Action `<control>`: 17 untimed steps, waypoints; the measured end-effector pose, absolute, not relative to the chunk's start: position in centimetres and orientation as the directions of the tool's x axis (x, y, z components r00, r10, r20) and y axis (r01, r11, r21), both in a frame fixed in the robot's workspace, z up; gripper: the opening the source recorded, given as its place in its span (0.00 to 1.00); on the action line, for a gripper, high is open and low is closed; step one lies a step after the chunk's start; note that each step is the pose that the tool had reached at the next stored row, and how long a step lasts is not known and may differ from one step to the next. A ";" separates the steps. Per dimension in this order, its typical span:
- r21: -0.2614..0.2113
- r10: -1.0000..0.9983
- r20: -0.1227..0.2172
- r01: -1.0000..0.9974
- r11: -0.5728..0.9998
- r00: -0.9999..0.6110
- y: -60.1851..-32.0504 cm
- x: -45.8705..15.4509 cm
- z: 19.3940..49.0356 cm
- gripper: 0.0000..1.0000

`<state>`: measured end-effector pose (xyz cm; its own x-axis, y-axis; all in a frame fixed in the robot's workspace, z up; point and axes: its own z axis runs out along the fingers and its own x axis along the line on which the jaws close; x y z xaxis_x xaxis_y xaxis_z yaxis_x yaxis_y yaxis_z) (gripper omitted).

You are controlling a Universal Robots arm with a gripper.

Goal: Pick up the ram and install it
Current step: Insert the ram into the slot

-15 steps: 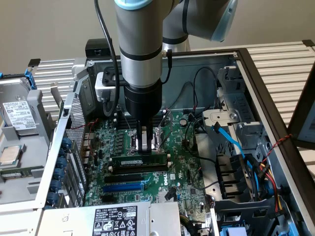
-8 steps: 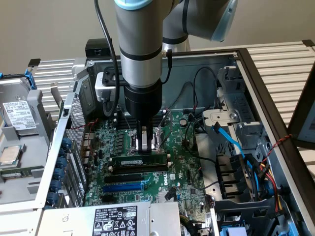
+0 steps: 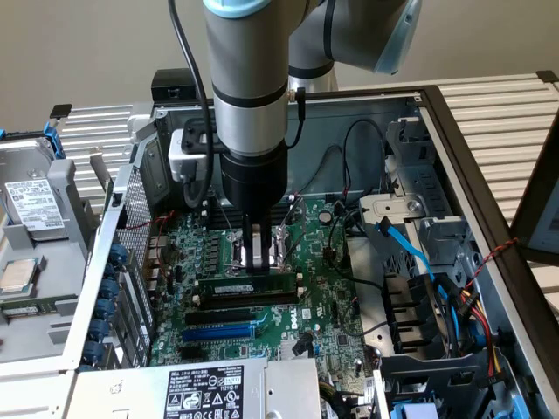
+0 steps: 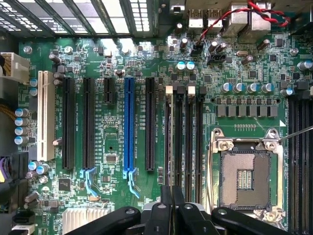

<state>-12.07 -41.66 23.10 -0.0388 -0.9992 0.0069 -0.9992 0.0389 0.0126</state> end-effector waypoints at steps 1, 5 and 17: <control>0.013 -0.999 0.007 -0.999 0.035 -0.035 -41.7 -12.1 23.1 0.12; 0.013 -0.999 0.007 -0.999 0.031 -0.031 -41.7 -12.1 23.1 0.12; 0.022 -0.999 0.007 -0.999 0.031 -0.031 -41.7 -12.1 23.0 0.12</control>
<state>-12.08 -41.68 23.01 -0.0313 -0.9995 0.0070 -0.9993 0.0315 0.0218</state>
